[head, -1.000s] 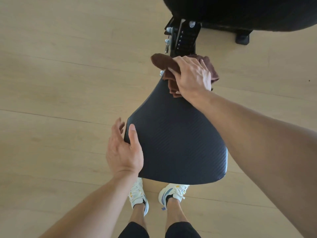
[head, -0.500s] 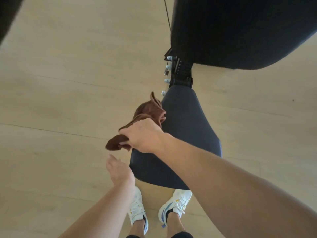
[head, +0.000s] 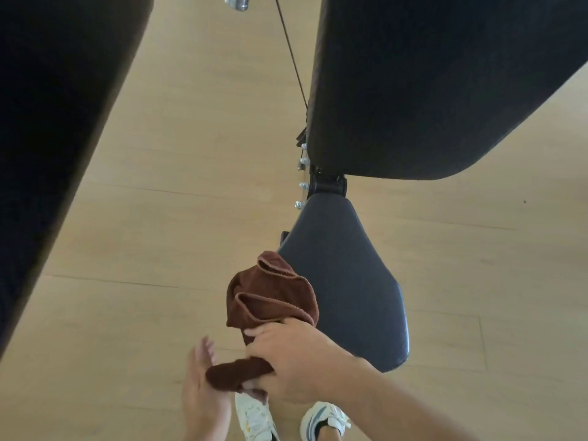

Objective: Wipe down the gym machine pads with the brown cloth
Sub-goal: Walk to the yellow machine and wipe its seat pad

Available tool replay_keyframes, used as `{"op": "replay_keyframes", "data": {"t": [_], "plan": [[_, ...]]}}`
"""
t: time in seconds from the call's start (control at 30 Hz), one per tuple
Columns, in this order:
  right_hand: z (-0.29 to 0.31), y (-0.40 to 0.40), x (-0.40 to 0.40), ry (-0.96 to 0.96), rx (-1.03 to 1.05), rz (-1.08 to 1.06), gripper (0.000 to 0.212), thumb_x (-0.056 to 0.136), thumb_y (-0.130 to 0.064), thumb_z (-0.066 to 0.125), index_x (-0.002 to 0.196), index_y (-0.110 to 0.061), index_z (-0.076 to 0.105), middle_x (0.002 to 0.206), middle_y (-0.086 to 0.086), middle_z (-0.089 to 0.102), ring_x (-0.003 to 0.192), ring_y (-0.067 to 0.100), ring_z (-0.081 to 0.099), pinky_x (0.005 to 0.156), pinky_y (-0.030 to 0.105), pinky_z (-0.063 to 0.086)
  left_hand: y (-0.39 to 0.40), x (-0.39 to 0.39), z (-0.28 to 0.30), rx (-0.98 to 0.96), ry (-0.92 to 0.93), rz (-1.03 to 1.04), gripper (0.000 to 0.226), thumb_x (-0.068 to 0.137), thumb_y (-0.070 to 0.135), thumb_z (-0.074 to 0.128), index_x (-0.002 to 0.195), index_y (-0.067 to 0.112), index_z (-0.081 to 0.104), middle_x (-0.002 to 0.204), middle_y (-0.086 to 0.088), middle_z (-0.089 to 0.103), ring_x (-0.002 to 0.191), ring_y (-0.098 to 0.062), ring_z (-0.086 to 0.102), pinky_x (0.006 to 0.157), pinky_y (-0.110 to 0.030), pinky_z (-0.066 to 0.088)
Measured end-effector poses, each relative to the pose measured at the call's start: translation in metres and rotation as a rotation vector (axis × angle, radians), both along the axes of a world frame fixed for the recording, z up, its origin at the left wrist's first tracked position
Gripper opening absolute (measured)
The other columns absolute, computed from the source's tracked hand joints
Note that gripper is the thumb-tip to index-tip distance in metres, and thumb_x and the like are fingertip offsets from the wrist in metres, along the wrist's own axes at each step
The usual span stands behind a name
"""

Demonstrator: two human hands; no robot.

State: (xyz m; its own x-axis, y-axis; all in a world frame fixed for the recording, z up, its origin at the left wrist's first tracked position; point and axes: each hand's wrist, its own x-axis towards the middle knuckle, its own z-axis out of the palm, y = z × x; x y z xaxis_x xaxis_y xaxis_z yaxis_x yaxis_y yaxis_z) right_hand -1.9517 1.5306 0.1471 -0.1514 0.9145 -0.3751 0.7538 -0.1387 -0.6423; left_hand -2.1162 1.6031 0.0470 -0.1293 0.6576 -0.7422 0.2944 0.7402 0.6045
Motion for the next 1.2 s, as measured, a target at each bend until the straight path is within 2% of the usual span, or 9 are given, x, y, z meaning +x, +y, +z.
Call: {"op": "replay_keyframes", "data": {"t": [0.13,0.23,0.3,0.37,0.47,0.63,0.83,1.03,1.2], "plan": [[0.000,-0.034,0.012,-0.065,0.089,-0.110,0.064,0.094,-0.072,0.044,0.072,-0.020,0.076,0.084,-0.007,0.073,0.110,0.010,0.056,0.106,0.030,0.030,-0.003,0.025,0.064,0.360,0.054,-0.455,0.058,0.095,0.060,0.033,0.142,0.030,0.049,0.141,0.009,0.055,0.132,-0.011,0.049,0.114,-0.041,0.037],[-0.020,-0.063,0.011,-0.197,0.333,-0.239,0.039,0.096,-0.054,0.060,0.074,-0.024,0.074,0.077,-0.011,0.066,0.093,0.010,0.058,0.100,0.026,0.037,0.003,0.039,0.060,0.695,0.201,-0.930,0.059,0.098,0.052,0.042,0.152,0.028,0.041,0.153,0.011,0.040,0.146,-0.009,0.032,0.119,-0.038,0.029],[-0.033,-0.079,0.004,-0.215,0.436,-0.378,0.021,0.084,-0.041,0.075,0.090,-0.024,0.066,0.092,-0.011,0.061,0.094,0.010,0.054,0.098,0.024,0.041,-0.003,0.050,0.048,0.855,0.230,-1.217,0.058,0.100,0.053,0.036,0.152,0.028,0.042,0.161,0.004,0.034,0.152,-0.016,0.023,0.120,-0.042,0.027],[-0.047,-0.093,-0.004,-0.233,0.443,-0.528,0.039,0.079,-0.037,0.079,0.112,-0.026,0.061,0.118,-0.009,0.059,0.118,0.012,0.052,0.106,0.028,0.041,-0.013,0.054,0.038,0.881,0.270,-1.315,0.057,0.103,0.053,0.026,0.147,0.025,0.049,0.161,-0.002,0.035,0.153,-0.021,0.020,0.118,-0.045,0.025],[-0.056,-0.103,-0.012,-0.258,0.368,-0.696,0.066,0.083,-0.041,0.069,0.144,-0.028,0.049,0.155,-0.004,0.046,0.152,0.020,0.029,0.120,0.031,0.029,-0.021,0.063,0.039,0.899,0.351,-1.333,0.058,0.104,0.049,0.024,0.146,0.021,0.051,0.158,-0.007,0.040,0.152,-0.024,0.023,0.117,-0.045,0.024],[-0.063,-0.126,-0.008,-0.263,0.379,-0.790,0.081,0.078,0.000,0.071,0.150,-0.026,0.045,0.158,-0.003,0.046,0.153,0.020,0.031,0.116,0.046,0.036,-0.042,0.086,0.047,0.926,0.399,-1.420,0.055,0.103,0.044,0.031,0.146,0.018,0.054,0.156,-0.007,0.044,0.150,-0.027,0.028,0.120,-0.044,0.020],[-0.037,-0.164,0.007,-0.230,0.229,-1.029,0.097,0.065,0.013,0.058,0.141,-0.046,0.046,0.145,-0.023,0.052,0.145,-0.005,0.032,0.108,0.006,0.033,-0.089,0.098,0.067,0.803,0.284,-1.565,0.049,0.096,0.043,0.042,0.136,0.024,0.064,0.146,0.001,0.058,0.141,-0.027,0.048,0.115,-0.043,0.023],[0.031,-0.176,0.008,0.357,-0.358,-1.439,0.125,0.049,-0.010,0.074,0.156,-0.046,0.021,0.119,-0.001,0.067,0.106,0.022,0.069,0.089,0.036,0.058,-0.114,0.070,0.110,0.316,0.061,-1.381,0.036,0.099,0.029,0.044,0.124,0.035,0.069,0.129,0.013,0.068,0.128,-0.013,0.059,0.103,-0.015,0.035],[0.088,-0.162,-0.018,0.966,-0.352,-1.351,0.124,0.039,-0.015,0.105,0.148,-0.025,0.046,0.122,0.016,0.074,0.110,0.030,0.072,0.102,0.052,0.054,-0.098,0.052,0.203,-0.046,-0.222,-0.878,0.025,0.098,0.002,0.058,0.102,0.020,0.074,0.100,0.001,0.075,0.090,-0.006,0.068,0.071,-0.007,0.047]]}}
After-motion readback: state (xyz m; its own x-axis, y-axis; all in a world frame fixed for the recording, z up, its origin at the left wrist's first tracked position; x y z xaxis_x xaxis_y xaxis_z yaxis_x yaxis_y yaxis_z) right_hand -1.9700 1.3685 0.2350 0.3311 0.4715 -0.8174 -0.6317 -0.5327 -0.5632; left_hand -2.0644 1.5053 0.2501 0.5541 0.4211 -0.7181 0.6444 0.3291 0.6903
